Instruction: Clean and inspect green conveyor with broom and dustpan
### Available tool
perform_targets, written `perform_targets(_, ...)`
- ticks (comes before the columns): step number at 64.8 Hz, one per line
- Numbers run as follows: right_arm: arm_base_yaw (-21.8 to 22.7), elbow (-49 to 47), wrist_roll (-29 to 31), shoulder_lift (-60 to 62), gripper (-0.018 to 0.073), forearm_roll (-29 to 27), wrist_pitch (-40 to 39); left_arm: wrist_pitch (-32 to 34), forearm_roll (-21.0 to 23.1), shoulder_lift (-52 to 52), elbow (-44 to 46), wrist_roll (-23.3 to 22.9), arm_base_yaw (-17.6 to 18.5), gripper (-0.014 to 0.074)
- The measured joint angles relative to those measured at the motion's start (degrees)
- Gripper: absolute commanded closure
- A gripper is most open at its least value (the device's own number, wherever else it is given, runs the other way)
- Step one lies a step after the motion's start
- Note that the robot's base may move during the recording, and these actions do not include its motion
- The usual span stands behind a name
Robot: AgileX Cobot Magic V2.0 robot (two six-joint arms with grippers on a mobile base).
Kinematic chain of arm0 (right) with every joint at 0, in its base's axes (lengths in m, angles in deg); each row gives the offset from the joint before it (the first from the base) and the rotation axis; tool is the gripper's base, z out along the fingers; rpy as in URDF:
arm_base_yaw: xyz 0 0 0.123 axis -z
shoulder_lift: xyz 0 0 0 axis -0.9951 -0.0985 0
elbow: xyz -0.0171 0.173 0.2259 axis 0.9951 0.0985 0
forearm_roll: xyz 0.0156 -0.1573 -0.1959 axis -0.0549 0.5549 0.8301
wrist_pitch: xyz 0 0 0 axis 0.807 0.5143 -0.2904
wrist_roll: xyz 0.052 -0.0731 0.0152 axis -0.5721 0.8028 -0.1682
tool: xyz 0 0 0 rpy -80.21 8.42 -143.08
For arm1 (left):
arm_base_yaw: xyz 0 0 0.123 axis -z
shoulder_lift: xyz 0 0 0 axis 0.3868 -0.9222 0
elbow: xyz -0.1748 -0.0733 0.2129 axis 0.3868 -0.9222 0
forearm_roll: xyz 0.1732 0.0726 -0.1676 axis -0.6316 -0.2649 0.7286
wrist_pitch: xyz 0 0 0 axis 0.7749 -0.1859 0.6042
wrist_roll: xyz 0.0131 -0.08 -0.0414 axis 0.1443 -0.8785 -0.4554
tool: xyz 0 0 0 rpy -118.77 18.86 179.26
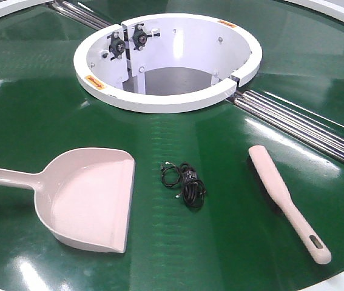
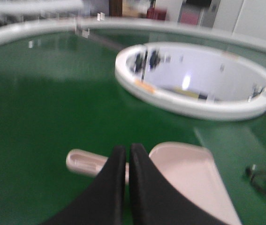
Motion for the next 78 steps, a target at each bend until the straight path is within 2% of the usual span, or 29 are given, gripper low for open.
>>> perform_targets(17, 0.0, 0.0, 0.0, 0.0, 0.0568, 0.0, 0.0, -1.6, -0.1, -7.7, 0.1, 0.0, 0.0, 0.0596)
perform_targets(25, 0.0, 0.0, 0.0, 0.0, 0.0568, 0.0, 0.0, -1.7, -0.2, -8.7, 0.1, 0.0, 0.0, 0.0542)
perform_targets(42, 0.0, 0.0, 0.0, 0.0, 0.0568, 0.0, 0.0, -4.0, -1.3, -10.6, 0.3, 2.6, 0.0, 0.0222)
perform_targets(48, 0.0, 0.0, 0.0, 0.0, 0.0568, 0.0, 0.0, -3.9, -1.3, -10.9, 0.3, 2.7, 0.0, 0.0155)
perform_targets(61, 0.0, 0.0, 0.0, 0.0, 0.0568, 0.0, 0.0, -3.3, -0.9, -10.9, 0.3, 2.8, 0.0, 0.0147)
perform_targets(72, 0.0, 0.0, 0.0, 0.0, 0.0568, 0.0, 0.0, -3.1, 2.3, -10.9, 0.3, 2.9, 0.0, 0.0147)
perform_targets(78, 0.0, 0.0, 0.0, 0.0, 0.0568, 0.0, 0.0, -3.9, 2.6, -11.0, 1.2, 5.2, 0.0, 0.0147)
